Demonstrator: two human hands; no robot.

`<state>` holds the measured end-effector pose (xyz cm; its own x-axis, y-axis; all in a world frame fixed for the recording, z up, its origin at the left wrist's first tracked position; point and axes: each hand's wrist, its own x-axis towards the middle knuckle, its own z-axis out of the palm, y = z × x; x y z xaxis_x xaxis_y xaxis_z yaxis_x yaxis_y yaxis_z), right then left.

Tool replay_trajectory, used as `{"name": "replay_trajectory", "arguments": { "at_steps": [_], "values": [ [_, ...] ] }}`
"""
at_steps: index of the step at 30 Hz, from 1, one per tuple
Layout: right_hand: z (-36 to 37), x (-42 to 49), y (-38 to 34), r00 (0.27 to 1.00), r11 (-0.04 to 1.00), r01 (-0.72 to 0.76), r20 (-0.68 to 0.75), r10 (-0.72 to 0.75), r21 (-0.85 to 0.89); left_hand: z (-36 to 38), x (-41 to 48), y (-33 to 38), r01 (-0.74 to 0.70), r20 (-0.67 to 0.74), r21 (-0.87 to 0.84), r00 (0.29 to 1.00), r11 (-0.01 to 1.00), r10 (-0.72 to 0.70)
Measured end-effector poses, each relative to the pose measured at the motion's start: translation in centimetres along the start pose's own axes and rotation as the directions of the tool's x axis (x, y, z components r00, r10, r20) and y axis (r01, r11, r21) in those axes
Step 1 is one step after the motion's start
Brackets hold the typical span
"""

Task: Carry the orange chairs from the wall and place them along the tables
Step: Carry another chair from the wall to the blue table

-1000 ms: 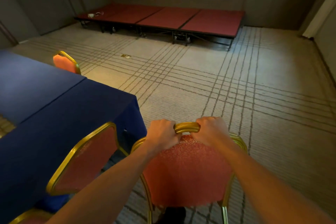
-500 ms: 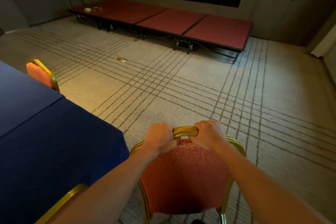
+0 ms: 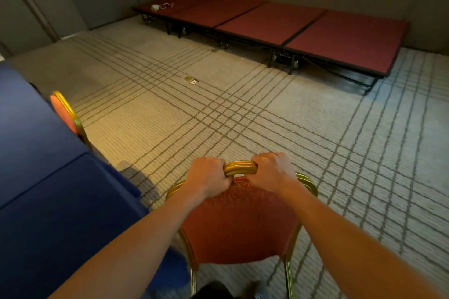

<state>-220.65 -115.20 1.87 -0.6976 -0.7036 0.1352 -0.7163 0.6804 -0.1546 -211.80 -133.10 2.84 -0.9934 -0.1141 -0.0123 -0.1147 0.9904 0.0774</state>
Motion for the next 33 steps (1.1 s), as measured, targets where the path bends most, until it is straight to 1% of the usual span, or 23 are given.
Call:
{"name": "replay_trajectory", "arguments": {
  "at_steps": [2, 4, 9, 12, 14, 17, 26, 29, 33],
  "values": [
    [0.6, 4.8, 1.7, 0.996, 0.998, 0.056, -0.075, -0.055, 0.004, -0.6, 3.7, -1.4, 0.031, -0.005, 0.007, 0.999, 0.999, -0.031],
    [1.2, 9.5, 2.9, 0.992, 0.995, 0.098, -0.082, -0.098, -0.005, -0.9, 7.1, -3.3, 0.084, -0.011, 0.000, 0.996, 0.996, -0.084],
    [2.9, 22.0, 4.7, 0.978, 0.978, 0.209, -0.023, -0.209, -0.014, -0.8, 16.0, -8.9, 0.202, -0.001, -0.007, 0.979, 0.979, -0.202],
    [4.1, 30.5, 5.1, 0.970, 0.971, 0.238, 0.061, -0.235, -0.039, -0.4, 22.3, -13.5, 0.255, 0.006, -0.041, 0.967, 0.966, -0.255],
    [5.0, 35.8, 5.2, 0.965, 0.967, 0.247, 0.102, -0.240, -0.065, -0.3, 26.2, -16.6, 0.280, 0.021, -0.030, 0.960, 0.960, -0.279],
    [5.9, 42.3, 5.3, 0.963, 0.963, 0.258, 0.102, -0.249, -0.082, -0.8, 31.1, -20.1, 0.302, 0.028, -0.008, 0.953, 0.953, -0.301],
    [6.3, 63.0, 6.1, 0.937, 0.942, 0.334, 0.118, -0.327, -0.037, -4.2, 46.5, -31.5, 0.380, 0.032, 0.068, 0.923, 0.923, -0.383],
    [7.9, 69.8, 6.5, 0.925, 0.930, 0.367, 0.115, -0.363, -0.013, -4.2, 51.7, -35.2, 0.427, 0.036, 0.093, 0.902, 0.900, -0.431],
    [9.8, 78.6, 6.6, 0.894, 0.903, 0.430, 0.146, -0.425, -0.008, -4.2, 57.5, -39.7, 0.503, 0.056, 0.126, 0.857, 0.855, -0.512]
  ]
}}
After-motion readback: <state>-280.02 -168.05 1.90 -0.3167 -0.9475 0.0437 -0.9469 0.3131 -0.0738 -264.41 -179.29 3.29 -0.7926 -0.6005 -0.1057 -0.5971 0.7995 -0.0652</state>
